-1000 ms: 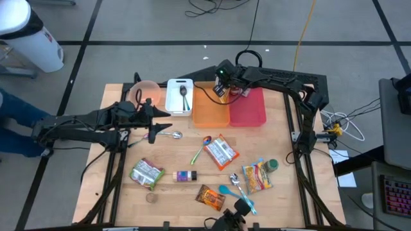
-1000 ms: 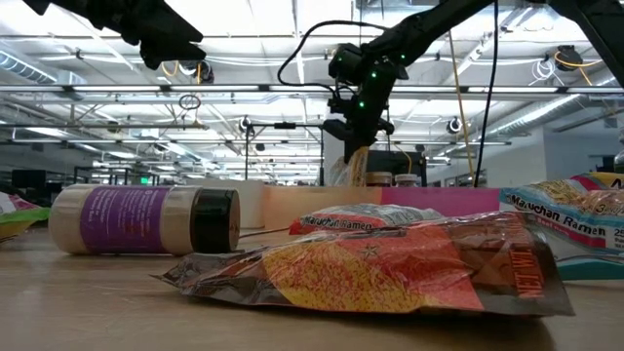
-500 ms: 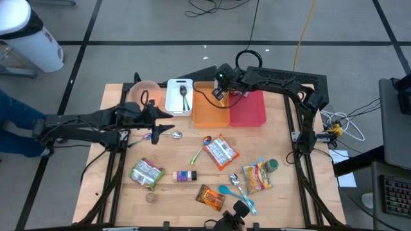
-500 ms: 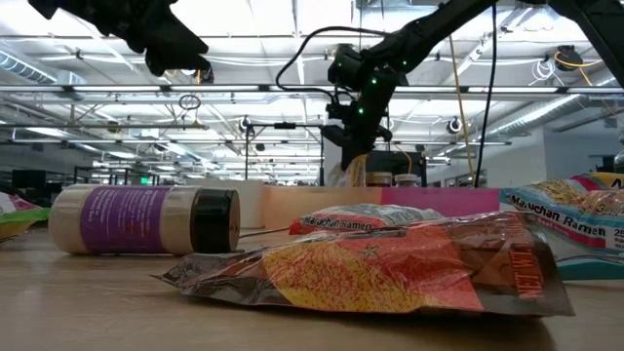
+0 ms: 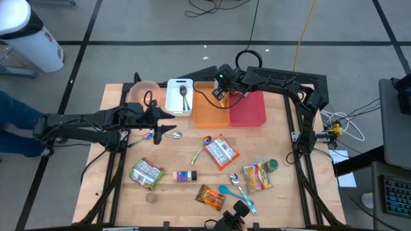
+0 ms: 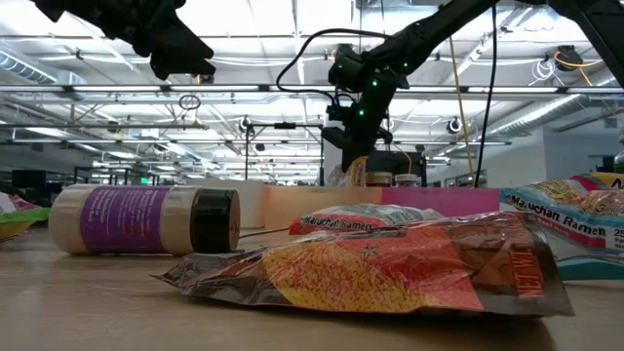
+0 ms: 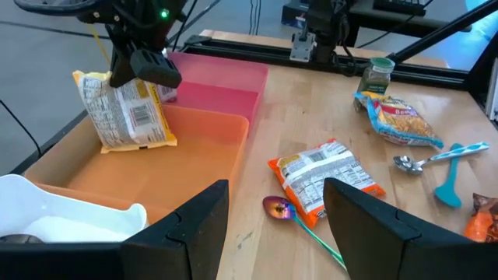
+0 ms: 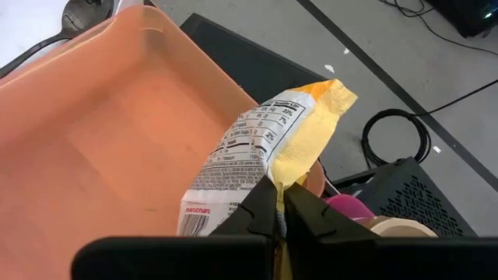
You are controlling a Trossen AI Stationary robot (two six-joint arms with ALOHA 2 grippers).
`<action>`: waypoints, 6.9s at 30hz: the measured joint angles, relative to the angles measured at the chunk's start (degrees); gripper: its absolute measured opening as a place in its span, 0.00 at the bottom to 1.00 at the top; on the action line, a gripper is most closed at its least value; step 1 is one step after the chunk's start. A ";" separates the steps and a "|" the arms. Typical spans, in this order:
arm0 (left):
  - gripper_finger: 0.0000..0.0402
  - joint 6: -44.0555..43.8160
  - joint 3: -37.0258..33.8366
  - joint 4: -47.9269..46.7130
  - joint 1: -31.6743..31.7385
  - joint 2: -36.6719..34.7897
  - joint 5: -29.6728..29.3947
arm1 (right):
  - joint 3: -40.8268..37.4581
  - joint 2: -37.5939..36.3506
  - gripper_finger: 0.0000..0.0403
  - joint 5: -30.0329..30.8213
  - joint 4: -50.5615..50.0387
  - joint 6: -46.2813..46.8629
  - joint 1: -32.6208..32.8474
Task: Pick & Place Food Item
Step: Put the yellow noodle pack into the orange bin, then put the top blue patterned spoon into the white bin
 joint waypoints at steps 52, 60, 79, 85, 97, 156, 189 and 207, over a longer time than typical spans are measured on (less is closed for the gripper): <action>0.54 -0.37 0.00 0.02 0.00 -0.02 -0.04 | -0.04 -0.29 0.48 -0.02 2.21 -4.02 0.37; 0.54 -0.35 0.00 0.04 0.00 -0.02 -0.07 | -0.04 -4.57 0.53 0.20 2.06 -5.73 0.37; 0.54 1.24 0.04 -1.17 0.02 -10.26 3.03 | -0.04 -15.77 0.53 -0.52 3.08 -7.73 14.86; 0.54 -3.52 0.04 -10.60 -0.05 -16.20 6.28 | -5.47 -15.49 0.52 -0.46 9.92 -5.02 22.12; 0.54 -11.48 0.04 -21.14 -8.12 -13.36 2.61 | -35.11 -15.47 0.52 -11.73 70.00 -1.44 33.00; 0.54 3.03 -0.02 -23.21 9.69 30.87 0.54 | -45.94 -15.47 0.51 -13.70 82.25 -8.23 38.47; 0.01 5.93 2.33 -20.28 10.54 34.10 14.29 | -45.86 -15.45 0.51 -13.72 79.21 -15.28 29.99; 0.01 11.96 16.57 -31.68 8.96 34.01 22.08 | -45.88 -15.45 0.51 -13.70 79.76 -16.59 29.20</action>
